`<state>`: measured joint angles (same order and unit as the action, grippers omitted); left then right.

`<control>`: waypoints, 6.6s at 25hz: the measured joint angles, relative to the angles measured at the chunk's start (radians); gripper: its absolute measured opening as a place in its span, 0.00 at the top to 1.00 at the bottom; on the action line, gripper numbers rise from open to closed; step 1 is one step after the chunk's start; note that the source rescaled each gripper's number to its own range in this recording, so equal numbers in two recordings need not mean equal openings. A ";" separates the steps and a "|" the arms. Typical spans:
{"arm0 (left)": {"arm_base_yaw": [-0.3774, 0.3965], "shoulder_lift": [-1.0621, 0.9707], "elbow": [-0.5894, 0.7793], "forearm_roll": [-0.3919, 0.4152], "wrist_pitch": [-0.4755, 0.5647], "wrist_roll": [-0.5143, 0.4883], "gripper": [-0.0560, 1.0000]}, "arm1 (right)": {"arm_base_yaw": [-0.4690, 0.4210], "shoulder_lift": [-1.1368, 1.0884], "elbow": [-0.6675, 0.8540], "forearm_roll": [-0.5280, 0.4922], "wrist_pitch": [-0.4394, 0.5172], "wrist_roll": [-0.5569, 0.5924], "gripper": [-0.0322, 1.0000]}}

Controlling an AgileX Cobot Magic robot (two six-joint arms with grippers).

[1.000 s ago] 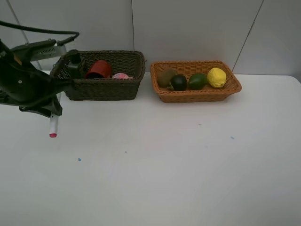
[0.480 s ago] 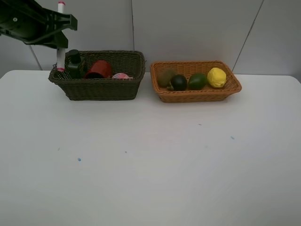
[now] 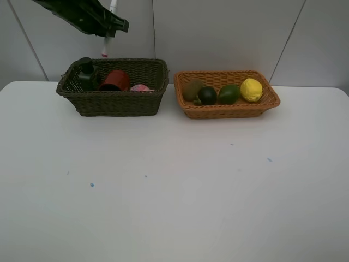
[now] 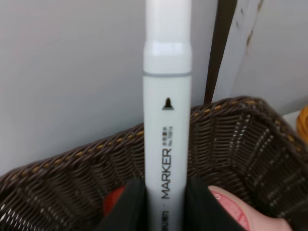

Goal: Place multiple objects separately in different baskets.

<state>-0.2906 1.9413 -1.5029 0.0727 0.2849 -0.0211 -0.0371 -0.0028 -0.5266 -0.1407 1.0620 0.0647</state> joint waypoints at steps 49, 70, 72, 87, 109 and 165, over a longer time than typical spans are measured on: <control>-0.070 0.283 -0.137 -0.073 0.083 0.143 0.01 | 0.000 0.000 0.000 0.001 0.000 0.000 0.01; -0.075 0.052 -0.137 -0.030 0.295 0.142 0.00 | 0.000 0.000 0.000 0.000 0.000 0.000 0.01; -0.076 0.023 -0.137 -0.014 0.329 0.142 0.00 | 0.000 0.000 0.000 0.001 0.000 0.000 0.01; -0.076 -0.538 -0.106 0.191 0.907 0.083 0.00 | 0.000 0.000 0.000 0.001 0.000 0.000 0.01; -0.073 -1.788 0.686 0.250 0.940 -0.164 0.00 | 0.000 0.000 0.000 0.001 0.000 0.000 0.01; 0.226 -1.949 1.000 -0.065 0.784 -0.046 0.00 | 0.000 0.000 0.000 0.001 0.000 0.000 0.01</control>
<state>-0.0644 -0.0077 -0.5032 0.0073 1.0688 -0.0672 -0.0371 -0.0028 -0.5266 -0.1399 1.0620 0.0647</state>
